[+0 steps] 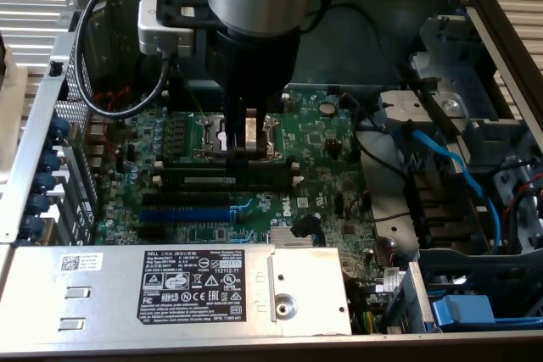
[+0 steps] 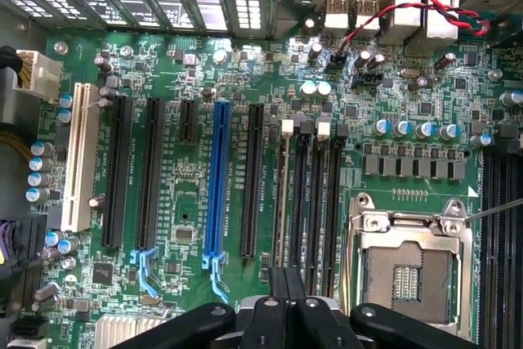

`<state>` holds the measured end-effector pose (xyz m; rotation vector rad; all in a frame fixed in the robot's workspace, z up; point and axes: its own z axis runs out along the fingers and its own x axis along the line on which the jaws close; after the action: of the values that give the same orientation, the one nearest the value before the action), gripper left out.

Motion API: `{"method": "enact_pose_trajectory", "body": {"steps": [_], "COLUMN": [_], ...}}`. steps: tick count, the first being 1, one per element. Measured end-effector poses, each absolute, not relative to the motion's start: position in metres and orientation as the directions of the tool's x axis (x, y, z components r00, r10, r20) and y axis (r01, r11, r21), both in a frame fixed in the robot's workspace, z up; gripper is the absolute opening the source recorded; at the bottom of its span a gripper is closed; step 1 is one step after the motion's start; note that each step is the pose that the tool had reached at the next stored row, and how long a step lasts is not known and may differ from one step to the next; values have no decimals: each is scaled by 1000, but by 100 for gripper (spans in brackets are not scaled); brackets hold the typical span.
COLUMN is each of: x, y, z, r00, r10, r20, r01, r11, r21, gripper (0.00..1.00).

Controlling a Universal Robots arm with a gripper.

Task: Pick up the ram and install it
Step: 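Press down the ram until it locks into place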

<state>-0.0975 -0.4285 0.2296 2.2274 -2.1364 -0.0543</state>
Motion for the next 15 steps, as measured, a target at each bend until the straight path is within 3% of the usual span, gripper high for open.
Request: {"method": "enact_pose_trajectory", "body": {"steps": [15], "x": [-98], "y": [-429], "z": [228], "r00": [55], "r10": [-998], "r20": [20], "r01": [-996], "r11": [-54], "r21": [64], "gripper": [10]}}
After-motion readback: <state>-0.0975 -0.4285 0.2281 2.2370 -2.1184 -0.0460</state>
